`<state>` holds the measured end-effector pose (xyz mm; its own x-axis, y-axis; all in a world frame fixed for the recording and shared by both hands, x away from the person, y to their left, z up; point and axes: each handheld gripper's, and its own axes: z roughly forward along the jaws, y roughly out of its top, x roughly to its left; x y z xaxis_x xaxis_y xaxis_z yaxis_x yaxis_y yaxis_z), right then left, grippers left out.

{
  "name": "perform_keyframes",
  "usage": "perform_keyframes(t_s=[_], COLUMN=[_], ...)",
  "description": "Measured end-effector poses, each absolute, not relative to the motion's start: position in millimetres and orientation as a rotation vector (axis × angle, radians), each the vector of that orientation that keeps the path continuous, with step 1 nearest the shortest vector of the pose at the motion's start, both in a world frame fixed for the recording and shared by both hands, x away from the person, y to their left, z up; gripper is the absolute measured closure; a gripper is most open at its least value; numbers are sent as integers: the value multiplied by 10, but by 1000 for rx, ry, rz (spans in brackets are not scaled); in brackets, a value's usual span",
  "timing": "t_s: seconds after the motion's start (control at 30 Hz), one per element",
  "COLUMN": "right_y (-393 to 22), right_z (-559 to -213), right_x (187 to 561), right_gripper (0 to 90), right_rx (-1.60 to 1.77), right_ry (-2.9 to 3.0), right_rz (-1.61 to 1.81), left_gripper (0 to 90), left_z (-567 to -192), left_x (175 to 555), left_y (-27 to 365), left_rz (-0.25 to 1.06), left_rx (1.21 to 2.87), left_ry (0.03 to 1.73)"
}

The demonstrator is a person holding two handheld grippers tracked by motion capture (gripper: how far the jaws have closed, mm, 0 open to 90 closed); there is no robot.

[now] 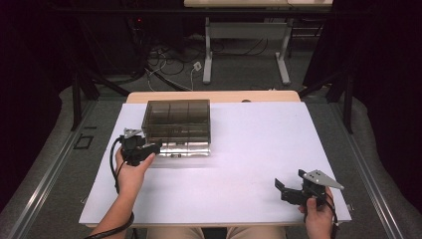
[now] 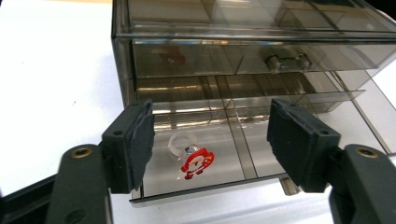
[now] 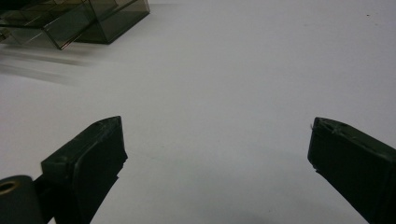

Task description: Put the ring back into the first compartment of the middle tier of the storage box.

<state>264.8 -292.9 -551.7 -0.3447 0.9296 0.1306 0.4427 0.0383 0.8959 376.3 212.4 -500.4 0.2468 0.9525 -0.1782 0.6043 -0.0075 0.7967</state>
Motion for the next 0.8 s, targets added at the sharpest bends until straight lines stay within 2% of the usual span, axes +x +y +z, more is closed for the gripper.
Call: perform_keyframes(t_s=[0.23, 0.5, 0.7, 0.8], right_y=[-2940, -2922, -2920, -2917], right_z=[-5514, -5512, -5512, -5510], right_x=[2648, 2652, 2648, 2649], right_gripper=[35, 36, 36, 35], right_rx=[1384, 1378, 1383, 1378], right_ry=[1821, 1838, 1830, 1836], right_rz=[1268, 1262, 1269, 1265], left_gripper=[285, 280, 160, 145], left_z=[-4960, -4866, -4849, -4826], left_x=[3695, 3594, 3518, 3457], left_y=[2127, 2174, 2251, 2288], left_rz=[563, 510, 466, 478], left_rx=[1728, 1704, 1679, 1670], left_ry=[1410, 1402, 1409, 1406])
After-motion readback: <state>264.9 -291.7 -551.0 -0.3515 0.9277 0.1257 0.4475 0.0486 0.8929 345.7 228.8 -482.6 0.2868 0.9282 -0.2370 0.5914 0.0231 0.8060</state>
